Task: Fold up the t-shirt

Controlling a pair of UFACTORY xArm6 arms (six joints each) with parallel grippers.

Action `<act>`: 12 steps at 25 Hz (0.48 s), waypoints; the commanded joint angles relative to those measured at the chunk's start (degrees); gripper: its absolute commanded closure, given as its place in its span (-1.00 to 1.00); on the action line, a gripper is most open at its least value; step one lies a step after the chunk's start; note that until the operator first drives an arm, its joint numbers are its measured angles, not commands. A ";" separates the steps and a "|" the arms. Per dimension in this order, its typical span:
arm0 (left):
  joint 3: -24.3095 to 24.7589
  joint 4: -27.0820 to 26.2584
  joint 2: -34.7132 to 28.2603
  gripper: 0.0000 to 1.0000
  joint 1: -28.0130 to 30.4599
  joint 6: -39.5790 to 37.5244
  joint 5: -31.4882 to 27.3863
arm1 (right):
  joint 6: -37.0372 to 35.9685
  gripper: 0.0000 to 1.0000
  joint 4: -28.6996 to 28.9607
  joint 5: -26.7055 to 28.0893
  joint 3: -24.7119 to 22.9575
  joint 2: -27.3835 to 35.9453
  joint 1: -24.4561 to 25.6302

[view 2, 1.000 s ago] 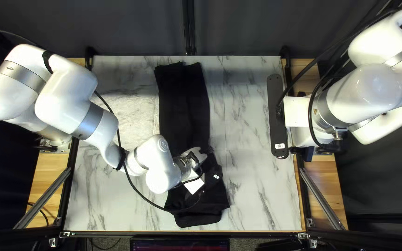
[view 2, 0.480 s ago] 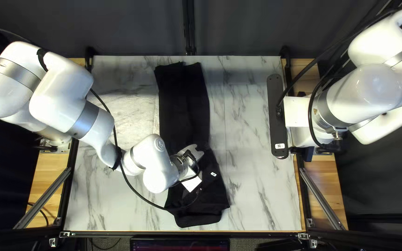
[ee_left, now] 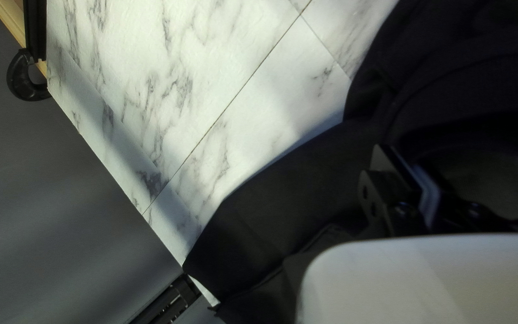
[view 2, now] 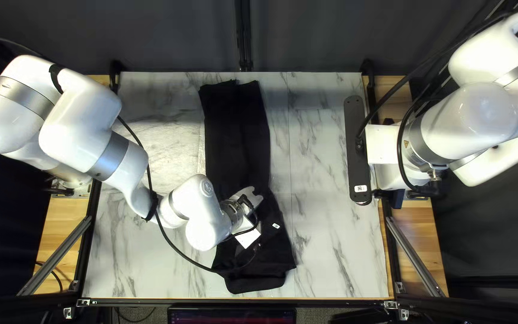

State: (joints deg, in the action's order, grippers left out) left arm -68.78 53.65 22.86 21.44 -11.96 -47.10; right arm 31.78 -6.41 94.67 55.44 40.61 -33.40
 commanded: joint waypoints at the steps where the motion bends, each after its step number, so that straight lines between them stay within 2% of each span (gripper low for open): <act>1: 1.12 -2.46 -2.92 1.00 0.43 4.88 -1.86 | 0.00 -1.00 0.00 0.00 0.00 0.00 0.00; 6: 0.12 -5.23 -4.14 1.00 1.48 10.19 -4.15 | 0.00 -1.00 0.00 0.00 0.00 0.00 0.00; 12: -0.61 -5.57 -3.41 1.00 2.81 10.88 -3.12 | 0.00 -1.00 0.00 0.00 0.00 0.00 0.00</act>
State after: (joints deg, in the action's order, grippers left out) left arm -69.36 47.96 19.19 24.03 -1.00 -51.09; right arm 31.78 -6.41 94.67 55.44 40.61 -33.40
